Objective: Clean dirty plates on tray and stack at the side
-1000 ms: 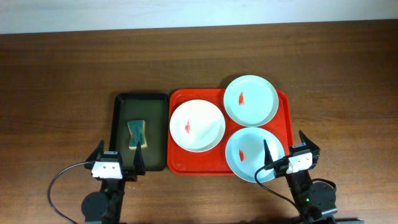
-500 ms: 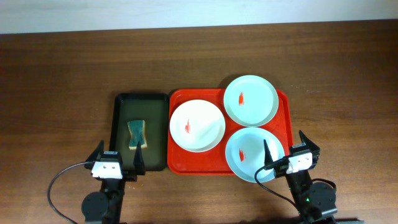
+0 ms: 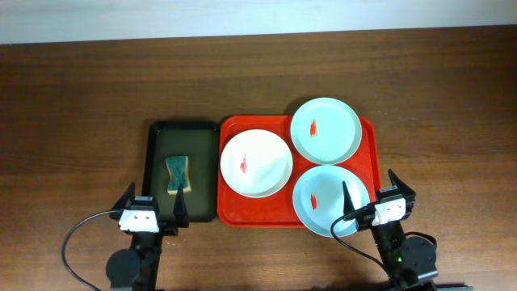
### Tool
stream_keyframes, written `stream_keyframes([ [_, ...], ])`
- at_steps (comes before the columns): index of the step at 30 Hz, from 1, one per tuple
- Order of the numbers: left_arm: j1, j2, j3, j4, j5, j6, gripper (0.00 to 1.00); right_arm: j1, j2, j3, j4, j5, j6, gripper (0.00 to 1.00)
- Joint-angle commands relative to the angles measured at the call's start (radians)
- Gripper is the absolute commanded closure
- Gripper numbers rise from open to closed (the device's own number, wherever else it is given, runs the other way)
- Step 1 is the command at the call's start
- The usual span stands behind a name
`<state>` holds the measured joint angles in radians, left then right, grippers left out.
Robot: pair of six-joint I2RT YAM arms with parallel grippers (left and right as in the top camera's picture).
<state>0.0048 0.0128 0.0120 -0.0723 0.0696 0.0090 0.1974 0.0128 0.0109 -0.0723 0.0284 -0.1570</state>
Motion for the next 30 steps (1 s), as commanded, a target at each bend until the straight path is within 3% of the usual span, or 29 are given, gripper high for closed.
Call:
stream_keyframes([
  [1, -0.004, -0.007, -0.003, -0.008, -0.014, 0.023, 0.01, -0.008, -0.006, -0.005, -0.007, 0.009, 0.007, 0.02],
  [30, -0.004, -0.007, -0.003, -0.008, -0.014, 0.023, 0.01, -0.008, 0.008, -0.005, -0.007, 0.009, 0.007, 0.02],
])
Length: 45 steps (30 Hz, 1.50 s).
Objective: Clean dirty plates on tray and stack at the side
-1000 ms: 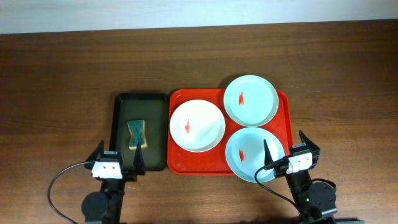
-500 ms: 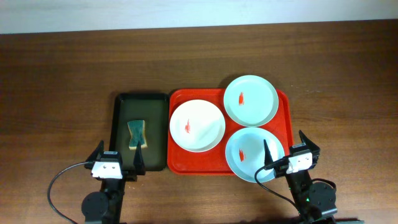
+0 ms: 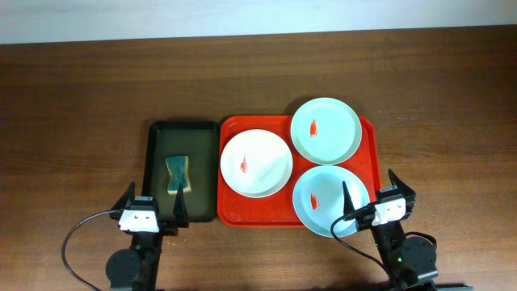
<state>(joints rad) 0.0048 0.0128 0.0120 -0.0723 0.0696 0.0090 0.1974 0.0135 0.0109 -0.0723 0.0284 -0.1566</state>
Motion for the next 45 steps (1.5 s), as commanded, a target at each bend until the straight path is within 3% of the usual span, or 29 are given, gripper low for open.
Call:
stream_keyframes([
  [1, -0.004, -0.007, -0.003, -0.008, -0.014, 0.023, 0.01, -0.008, 0.03, -0.005, -0.007, 0.009, 0.007, 0.02],
  [11, -0.004, -0.007, -0.003, -0.008, -0.014, 0.023, 0.01, -0.008, 0.174, -0.005, -0.007, 0.009, 0.007, 0.02],
  [45, -0.004, -0.007, -0.003, -0.008, -0.014, 0.023, 0.01, -0.008, 0.178, -0.005, -0.007, 0.009, 0.007, 0.02],
])
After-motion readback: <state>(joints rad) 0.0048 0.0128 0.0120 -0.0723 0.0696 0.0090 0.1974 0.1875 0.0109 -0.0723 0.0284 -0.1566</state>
